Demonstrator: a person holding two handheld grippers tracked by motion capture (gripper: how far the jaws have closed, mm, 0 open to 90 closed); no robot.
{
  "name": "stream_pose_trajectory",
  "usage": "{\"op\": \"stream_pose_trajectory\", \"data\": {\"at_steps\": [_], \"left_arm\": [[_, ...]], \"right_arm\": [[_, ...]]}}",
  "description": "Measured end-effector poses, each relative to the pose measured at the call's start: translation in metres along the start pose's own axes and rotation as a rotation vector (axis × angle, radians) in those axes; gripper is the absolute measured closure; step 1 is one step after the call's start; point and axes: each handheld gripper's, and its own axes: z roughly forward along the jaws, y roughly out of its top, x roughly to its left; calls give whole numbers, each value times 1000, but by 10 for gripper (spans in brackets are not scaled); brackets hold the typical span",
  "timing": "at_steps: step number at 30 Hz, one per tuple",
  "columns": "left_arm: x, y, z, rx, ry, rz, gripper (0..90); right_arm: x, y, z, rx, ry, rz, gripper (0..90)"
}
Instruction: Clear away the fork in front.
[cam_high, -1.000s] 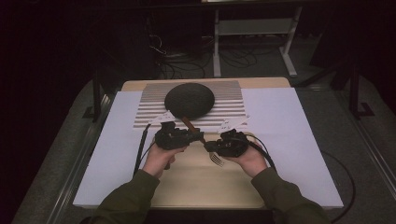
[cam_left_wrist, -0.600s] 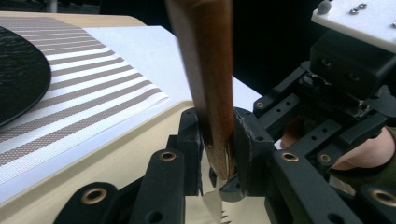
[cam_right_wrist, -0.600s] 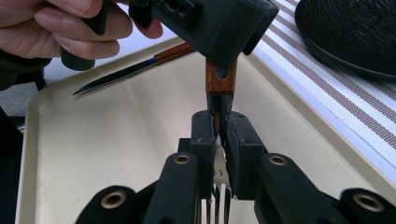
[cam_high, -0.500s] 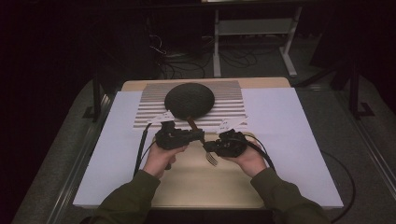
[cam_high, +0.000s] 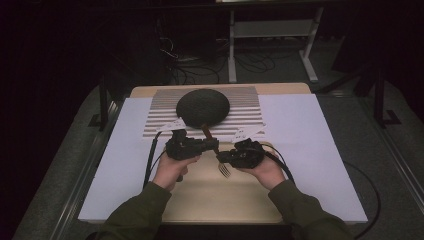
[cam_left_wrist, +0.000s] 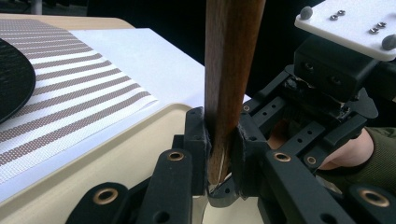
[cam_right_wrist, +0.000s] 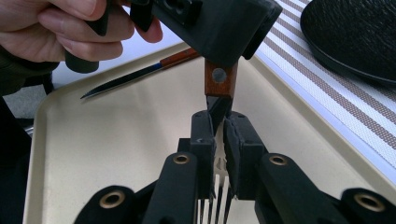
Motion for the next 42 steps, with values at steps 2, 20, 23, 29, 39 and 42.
{"op": "stream_pose_trajectory", "data": {"at_steps": [2,20,23,29,39,42], "left_arm": [[-1,0,0,3,1,1,796],[15,8,-31,48,19,-7,815],[19,11,-41,36,21,-20,815],[23,13,-54,30,34,-19,815],[28,15,-68,23,41,-25,815],[29,15,-70,25,41,-25,815]], "right_arm": [[0,0,0,-2,4,-2,801],[-16,-21,-19,-28,-103,61,170],[-18,-30,-24,-22,-160,69,115],[-24,-49,-32,6,-178,111,0],[-26,-83,-51,0,-213,151,0],[-24,-92,-56,8,-230,154,0]]}}
